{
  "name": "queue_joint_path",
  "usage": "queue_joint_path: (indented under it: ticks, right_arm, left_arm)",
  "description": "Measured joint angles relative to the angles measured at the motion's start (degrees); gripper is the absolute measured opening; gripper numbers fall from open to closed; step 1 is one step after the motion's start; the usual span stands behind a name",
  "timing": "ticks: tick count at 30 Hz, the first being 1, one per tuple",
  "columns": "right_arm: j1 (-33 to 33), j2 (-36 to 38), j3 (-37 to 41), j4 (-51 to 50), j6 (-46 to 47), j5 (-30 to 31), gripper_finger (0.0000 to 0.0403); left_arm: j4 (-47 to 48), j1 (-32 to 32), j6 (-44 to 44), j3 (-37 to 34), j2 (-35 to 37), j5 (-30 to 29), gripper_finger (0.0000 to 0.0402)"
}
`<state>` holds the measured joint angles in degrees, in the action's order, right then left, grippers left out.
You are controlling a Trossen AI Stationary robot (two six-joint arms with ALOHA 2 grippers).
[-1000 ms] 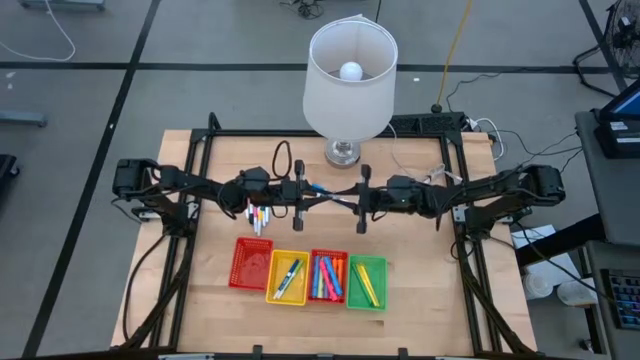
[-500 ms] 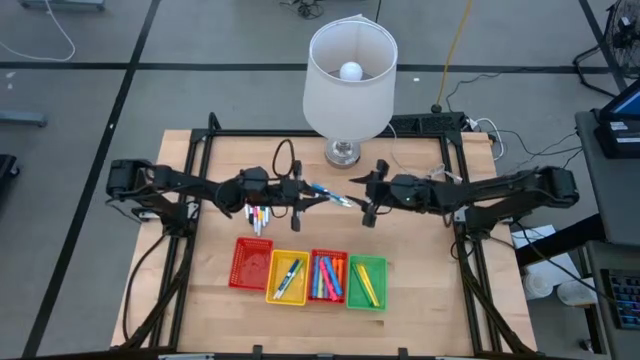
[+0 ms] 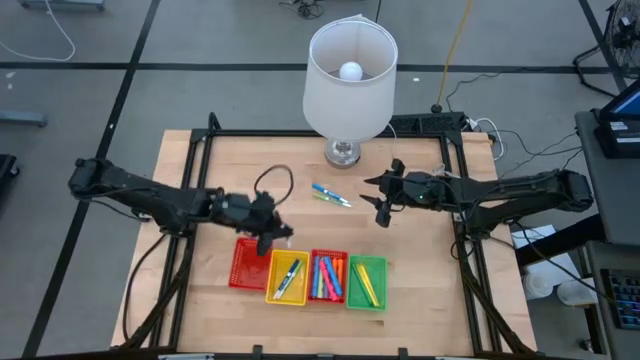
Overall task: Pick & Place Markers
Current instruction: Put the brown marker into the yellow bin
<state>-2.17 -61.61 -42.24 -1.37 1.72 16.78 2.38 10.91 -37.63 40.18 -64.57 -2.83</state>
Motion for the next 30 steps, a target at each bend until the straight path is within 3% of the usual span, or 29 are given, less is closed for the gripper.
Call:
queue_joint_path:
  ticks: [6, 13, 18, 24, 30]
  right_arm:
    - [0.0, 0.1, 0.0, 0.1, -0.4, 0.0, 0.0196]
    - [0.0, 0.0, 0.0, 0.2, -0.5, -0.1, 0.0196]
    - [0.0, 0.0, 0.0, 0.5, -0.5, -0.1, 0.0196]
    - [0.0, 0.0, 0.0, 1.4, -0.5, -0.1, 0.0196]
    - [0.0, 0.0, 0.0, 1.6, -0.2, -0.3, 0.0196]
  left_arm:
    - [3.7, 7.5, -14.1, 0.0, -4.0, -5.9, 0.0036]
    - [3.5, 11.4, -25.9, 0.0, -14.7, -2.2, 0.0036]
    - [2.1, 11.5, -28.1, 0.0, -19.7, 3.1, 0.0036]
    - [-2.7, 11.5, -25.3, 0.0, -20.3, 7.7, 0.0037]
    - [-3.2, 11.5, -23.9, 0.0, -20.4, 11.5, 0.0105]
